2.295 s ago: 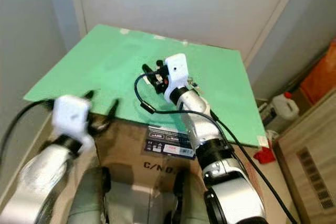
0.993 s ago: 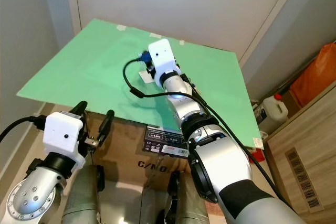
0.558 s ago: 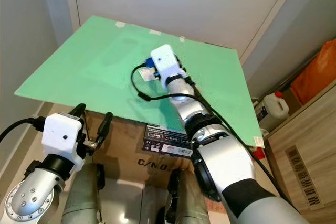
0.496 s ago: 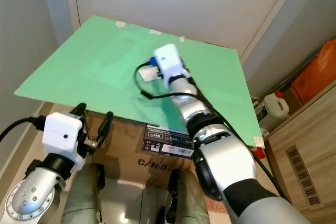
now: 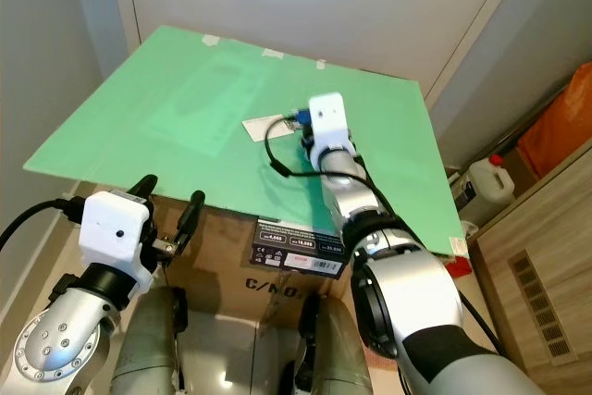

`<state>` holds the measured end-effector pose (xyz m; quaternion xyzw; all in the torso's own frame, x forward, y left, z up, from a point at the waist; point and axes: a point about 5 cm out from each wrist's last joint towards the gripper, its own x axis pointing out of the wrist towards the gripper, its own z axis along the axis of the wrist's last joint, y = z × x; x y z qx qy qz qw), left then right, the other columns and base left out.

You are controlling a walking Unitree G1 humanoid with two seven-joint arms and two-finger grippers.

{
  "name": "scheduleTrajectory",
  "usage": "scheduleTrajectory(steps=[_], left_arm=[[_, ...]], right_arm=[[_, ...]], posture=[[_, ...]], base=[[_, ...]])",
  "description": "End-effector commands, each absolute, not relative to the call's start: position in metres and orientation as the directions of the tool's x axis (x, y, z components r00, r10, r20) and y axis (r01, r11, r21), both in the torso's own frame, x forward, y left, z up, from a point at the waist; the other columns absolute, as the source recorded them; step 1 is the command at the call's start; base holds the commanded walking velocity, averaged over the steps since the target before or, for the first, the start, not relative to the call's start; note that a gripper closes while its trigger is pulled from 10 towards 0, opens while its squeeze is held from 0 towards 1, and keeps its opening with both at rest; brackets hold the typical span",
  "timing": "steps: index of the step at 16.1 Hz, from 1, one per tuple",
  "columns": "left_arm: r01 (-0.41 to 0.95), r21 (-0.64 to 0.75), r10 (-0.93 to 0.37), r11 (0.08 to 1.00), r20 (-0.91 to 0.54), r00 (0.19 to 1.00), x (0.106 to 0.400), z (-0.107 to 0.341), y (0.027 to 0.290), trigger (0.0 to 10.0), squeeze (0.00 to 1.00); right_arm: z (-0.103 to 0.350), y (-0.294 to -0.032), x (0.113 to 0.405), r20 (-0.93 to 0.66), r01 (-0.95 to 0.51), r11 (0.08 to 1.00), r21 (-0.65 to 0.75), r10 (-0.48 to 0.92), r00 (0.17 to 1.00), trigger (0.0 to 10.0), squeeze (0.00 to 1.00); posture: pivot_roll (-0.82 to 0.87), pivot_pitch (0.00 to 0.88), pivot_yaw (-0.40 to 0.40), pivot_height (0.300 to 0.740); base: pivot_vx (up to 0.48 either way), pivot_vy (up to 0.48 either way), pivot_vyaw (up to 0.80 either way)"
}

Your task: Hang keys on a hook

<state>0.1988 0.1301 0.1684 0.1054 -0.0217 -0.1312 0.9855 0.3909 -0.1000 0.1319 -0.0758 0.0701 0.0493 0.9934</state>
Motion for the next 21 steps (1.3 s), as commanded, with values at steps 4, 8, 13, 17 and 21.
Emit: scheduleTrajectory(steps=[4, 8, 13, 17, 21], left_arm=[[0.294, 0.201, -0.303, 0.935, 0.015, 0.953, 0.200, 0.171, 0.124, 10.0, 0.00], [0.294, 0.206, -0.304, 0.933, 0.015, 0.953, 0.202, 0.170, 0.125, 10.0, 0.00], [0.294, 0.204, -0.303, 0.934, 0.014, 0.953, 0.204, 0.168, 0.124, 10.0, 0.00], [0.300, 0.206, -0.310, 0.931, 0.018, 0.951, 0.208, 0.169, 0.125, 10.0, 0.00], [0.307, 0.211, -0.319, 0.928, 0.020, 0.948, 0.209, 0.168, 0.125, 10.0, 0.00]], right_arm=[[0.112, -0.103, 0.383, -0.218, -0.108, 0.993, -0.040, 0.096, 0.971, 10.0, 0.00], [0.108, -0.093, 0.379, -0.232, -0.138, 0.990, 0.037, 0.143, 0.962, 10.0, 0.00], [0.082, -0.100, 0.365, -0.297, -0.150, 0.987, 0.064, 0.163, 0.941, 10.0, 0.00], [0.072, -0.104, 0.358, -0.311, -0.169, 0.984, 0.061, 0.180, 0.933, 10.0, 0.00], [0.056, -0.118, 0.343, -0.320, -0.183, 0.982, 0.048, 0.189, 0.928, 10.0, 0.00]], posture=[[0.33, 0.083, -0.160, 0.549], [0.33, 0.080, -0.167, 0.549], [0.31, 0.076, -0.173, 0.549], [0.29, 0.071, -0.173, 0.549], [0.28, 0.067, -0.170, 0.549]], base=[[0.000, 0.000, 0.00], [0.000, 0.000, 0.00], [0.000, 0.000, 0.00], [0.000, 0.000, 0.00], [0.000, 0.000, 0.00]])
